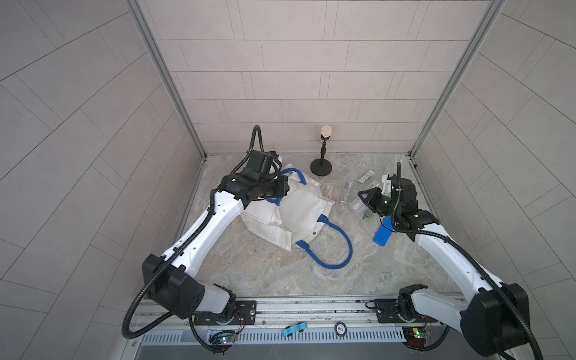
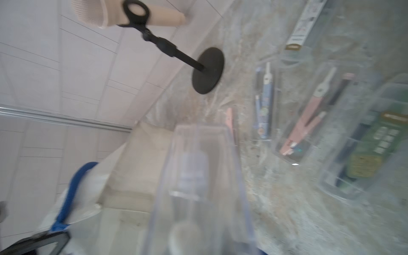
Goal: Take out the compass set from the canvas bag
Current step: Place the compass set at the center of the board.
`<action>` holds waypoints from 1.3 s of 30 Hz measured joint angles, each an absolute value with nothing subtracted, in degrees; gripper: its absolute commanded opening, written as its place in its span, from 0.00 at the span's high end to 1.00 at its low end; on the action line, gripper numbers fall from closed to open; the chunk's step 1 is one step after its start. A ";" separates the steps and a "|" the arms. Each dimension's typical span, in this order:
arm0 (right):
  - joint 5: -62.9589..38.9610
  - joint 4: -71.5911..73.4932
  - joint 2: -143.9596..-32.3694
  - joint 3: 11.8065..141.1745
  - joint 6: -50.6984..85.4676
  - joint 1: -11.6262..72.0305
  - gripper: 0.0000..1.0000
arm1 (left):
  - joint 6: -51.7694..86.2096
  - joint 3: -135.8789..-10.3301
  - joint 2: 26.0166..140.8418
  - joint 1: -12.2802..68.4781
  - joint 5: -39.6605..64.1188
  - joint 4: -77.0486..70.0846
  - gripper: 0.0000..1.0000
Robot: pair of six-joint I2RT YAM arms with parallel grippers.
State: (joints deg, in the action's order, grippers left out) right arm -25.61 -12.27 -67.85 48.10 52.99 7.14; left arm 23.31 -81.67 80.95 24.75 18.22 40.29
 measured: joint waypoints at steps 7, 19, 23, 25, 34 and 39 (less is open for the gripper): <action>-32.62 -22.24 -84.64 49.19 41.43 5.50 0.90 | 21.34 -80.90 79.00 23.83 18.11 42.65 1.00; -34.04 -18.68 -95.26 50.57 39.38 14.55 0.78 | 18.57 -80.86 77.38 21.91 17.74 46.81 1.00; -34.70 -20.43 -99.31 54.02 38.54 14.02 0.52 | 18.57 -80.86 77.38 21.87 17.91 46.98 1.00; -33.93 -21.19 -99.66 55.68 37.67 14.02 0.41 | 18.57 -80.86 77.38 21.87 17.96 46.98 1.00; -26.15 -31.53 -80.09 54.39 40.84 13.58 0.47 | 18.57 -80.31 77.03 21.87 18.55 46.98 1.00; -25.21 -27.99 -66.15 55.29 50.54 23.73 0.55 | 18.61 -80.31 77.03 21.87 18.90 47.03 1.00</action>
State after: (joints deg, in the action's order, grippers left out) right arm -25.21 -27.99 -66.15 55.29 50.54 23.73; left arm 18.61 -80.31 77.03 21.87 18.90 47.03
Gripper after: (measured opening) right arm 0.467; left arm 0.047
